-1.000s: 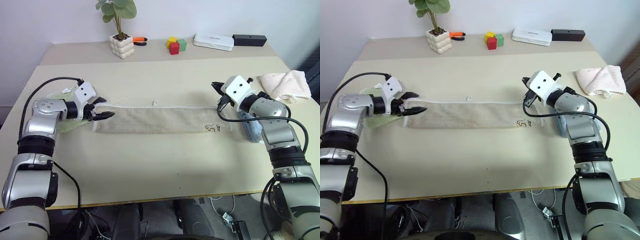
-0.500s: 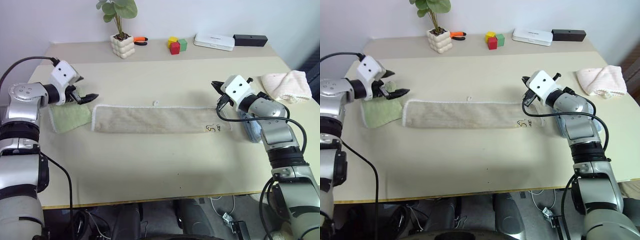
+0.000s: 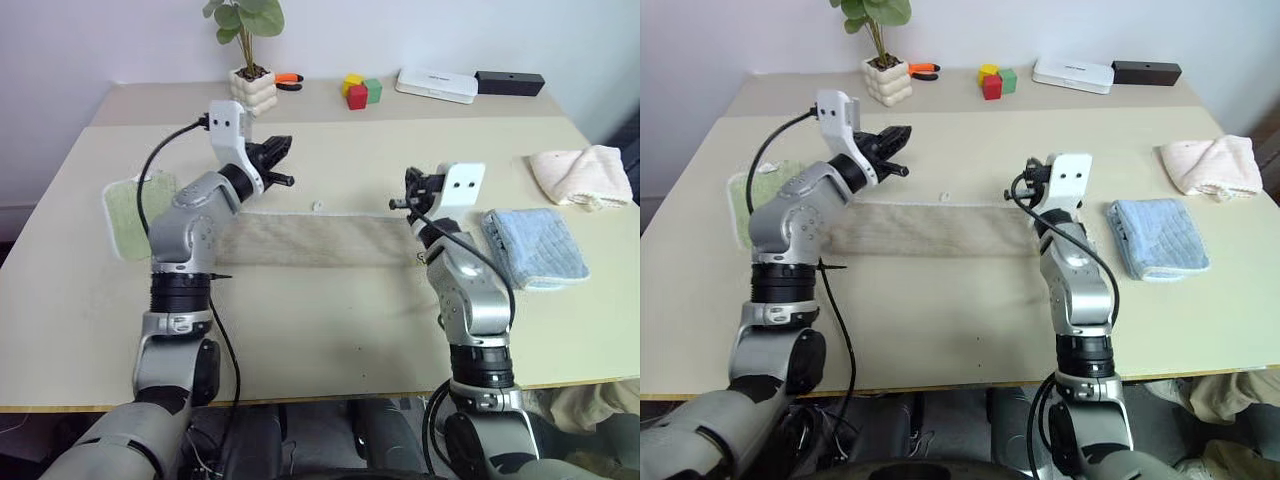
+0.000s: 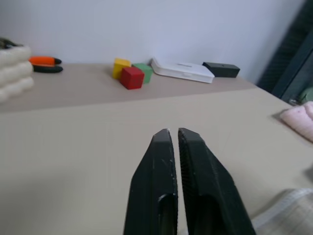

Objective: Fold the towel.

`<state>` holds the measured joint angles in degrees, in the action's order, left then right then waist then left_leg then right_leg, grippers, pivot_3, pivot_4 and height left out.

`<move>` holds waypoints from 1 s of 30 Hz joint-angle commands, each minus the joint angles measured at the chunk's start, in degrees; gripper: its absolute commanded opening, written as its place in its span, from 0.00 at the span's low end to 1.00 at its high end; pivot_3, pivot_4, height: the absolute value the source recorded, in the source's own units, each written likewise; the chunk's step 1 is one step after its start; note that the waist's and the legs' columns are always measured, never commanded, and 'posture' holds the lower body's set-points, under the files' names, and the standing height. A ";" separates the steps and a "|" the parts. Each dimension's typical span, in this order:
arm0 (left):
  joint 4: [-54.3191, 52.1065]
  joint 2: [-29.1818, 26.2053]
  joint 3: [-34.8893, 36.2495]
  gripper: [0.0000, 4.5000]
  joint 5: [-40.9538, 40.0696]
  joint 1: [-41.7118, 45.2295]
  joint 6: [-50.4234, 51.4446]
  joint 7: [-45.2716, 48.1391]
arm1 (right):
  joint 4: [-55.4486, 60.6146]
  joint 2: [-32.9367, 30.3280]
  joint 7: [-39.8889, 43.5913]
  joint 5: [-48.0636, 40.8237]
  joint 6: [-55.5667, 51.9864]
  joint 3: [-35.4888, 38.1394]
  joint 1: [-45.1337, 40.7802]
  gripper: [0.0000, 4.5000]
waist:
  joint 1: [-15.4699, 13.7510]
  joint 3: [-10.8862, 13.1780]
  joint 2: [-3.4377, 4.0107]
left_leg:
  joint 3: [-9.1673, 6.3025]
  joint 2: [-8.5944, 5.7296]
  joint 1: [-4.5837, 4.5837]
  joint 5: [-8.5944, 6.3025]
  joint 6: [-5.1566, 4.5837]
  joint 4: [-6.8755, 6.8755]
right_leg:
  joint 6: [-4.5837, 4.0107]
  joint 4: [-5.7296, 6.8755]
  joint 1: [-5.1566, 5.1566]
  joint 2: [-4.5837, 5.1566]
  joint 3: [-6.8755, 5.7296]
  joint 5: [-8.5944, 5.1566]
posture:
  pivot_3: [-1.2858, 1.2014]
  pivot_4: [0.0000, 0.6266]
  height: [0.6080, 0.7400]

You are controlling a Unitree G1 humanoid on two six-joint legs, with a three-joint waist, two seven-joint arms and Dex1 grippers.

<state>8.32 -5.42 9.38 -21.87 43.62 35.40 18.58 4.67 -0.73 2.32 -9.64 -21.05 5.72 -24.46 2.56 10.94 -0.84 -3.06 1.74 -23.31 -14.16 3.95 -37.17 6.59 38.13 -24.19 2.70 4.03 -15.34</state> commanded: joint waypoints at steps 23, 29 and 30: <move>4.60 -14.42 -1.01 0.00 6.30 -15.47 -12.21 3.28 | -18.05 -10.85 3.63 1.32 11.91 4.45 0.41 0.29 | 0.05 -0.08 0.06 | 0.06 0.02 0.20 0.00 0.00 0.07 | -0.02 -0.09 0.20 -0.05 0.06 -0.01 | 0.52 0.24 1.00; 4.43 -14.78 1.35 0.40 4.52 -14.54 -17.65 6.79 | -15.48 -10.54 3.32 0.10 12.47 5.55 -0.60 0.96 | -0.01 -0.07 0.06 | 0.05 0.02 0.18 0.00 0.00 0.07 | -0.02 -0.12 0.20 -0.04 0.05 -0.01 | 0.52 0.24 1.00; 3.90 -14.82 1.16 0.52 3.93 -14.26 -18.28 8.04 | -14.36 -10.78 3.20 -0.47 11.83 6.13 -0.67 1.00 | -0.02 -0.07 0.06 | 0.05 0.02 0.17 0.00 0.00 0.07 | -0.02 -0.12 0.20 -0.03 0.05 -0.01 | 0.52 0.24 1.00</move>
<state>14.88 -19.43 9.33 -16.67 28.01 19.55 24.92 -13.47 -11.09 5.82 -8.83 -9.73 9.98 -23.82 2.54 10.86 -0.78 -3.01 1.76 -23.14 -14.16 3.95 -37.10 6.57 38.01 -23.99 2.66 4.08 -15.35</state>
